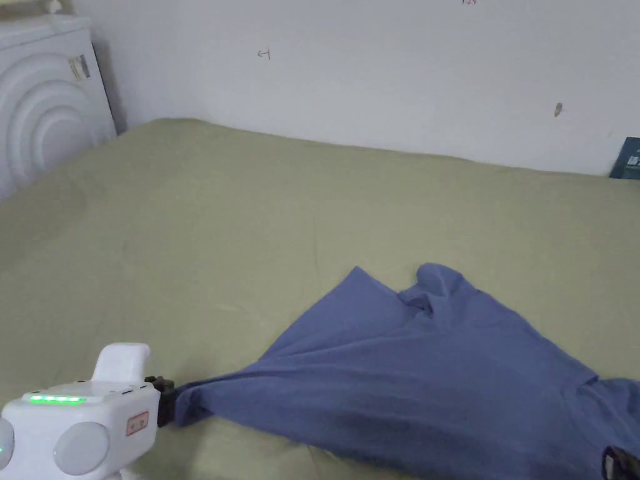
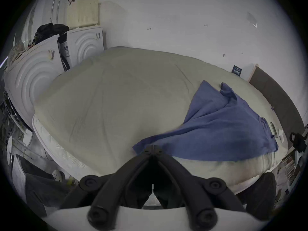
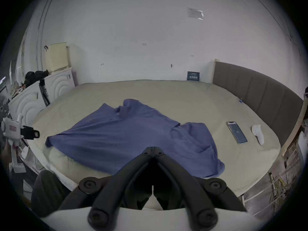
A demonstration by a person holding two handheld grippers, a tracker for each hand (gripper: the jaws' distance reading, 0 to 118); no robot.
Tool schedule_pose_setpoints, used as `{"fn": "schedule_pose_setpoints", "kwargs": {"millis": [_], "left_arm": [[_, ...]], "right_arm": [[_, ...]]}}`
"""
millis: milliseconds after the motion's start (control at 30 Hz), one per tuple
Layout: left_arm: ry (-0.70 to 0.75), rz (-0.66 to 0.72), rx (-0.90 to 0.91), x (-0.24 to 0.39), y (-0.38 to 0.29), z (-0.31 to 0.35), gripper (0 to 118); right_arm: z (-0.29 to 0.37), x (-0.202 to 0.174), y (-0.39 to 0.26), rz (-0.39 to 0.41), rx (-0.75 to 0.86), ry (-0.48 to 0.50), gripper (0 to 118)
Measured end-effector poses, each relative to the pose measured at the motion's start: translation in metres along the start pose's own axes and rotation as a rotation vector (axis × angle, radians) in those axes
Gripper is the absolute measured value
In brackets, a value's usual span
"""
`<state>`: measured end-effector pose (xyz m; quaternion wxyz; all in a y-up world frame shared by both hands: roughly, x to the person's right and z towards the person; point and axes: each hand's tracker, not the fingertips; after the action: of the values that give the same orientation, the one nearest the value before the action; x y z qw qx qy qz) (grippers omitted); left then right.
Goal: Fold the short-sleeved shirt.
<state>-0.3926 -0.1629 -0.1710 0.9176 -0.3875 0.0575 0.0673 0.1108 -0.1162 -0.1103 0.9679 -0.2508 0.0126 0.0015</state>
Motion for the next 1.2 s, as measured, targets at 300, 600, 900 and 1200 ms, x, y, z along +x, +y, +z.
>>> {"fn": "schedule_pose_setpoints", "kwargs": {"millis": [300,600,900,1200], "left_arm": [[-0.017,0.009,-0.117,-0.012,0.021,-0.055,112],[-0.011,-0.119,-0.203,0.007,0.017,-0.079,34],[-0.060,-0.120,-0.225,0.022,0.022,-0.074,3],[-0.071,-0.096,-0.255,0.027,0.031,-0.072,3]], "right_arm": [[-0.010,-0.013,-0.016,0.035,-0.065,0.034,0],[-0.043,-0.006,-0.019,0.024,-0.168,0.054,0],[-0.177,0.040,0.053,0.069,-0.246,0.060,0],[-0.358,0.054,0.134,0.109,-0.370,0.103,83]]}}
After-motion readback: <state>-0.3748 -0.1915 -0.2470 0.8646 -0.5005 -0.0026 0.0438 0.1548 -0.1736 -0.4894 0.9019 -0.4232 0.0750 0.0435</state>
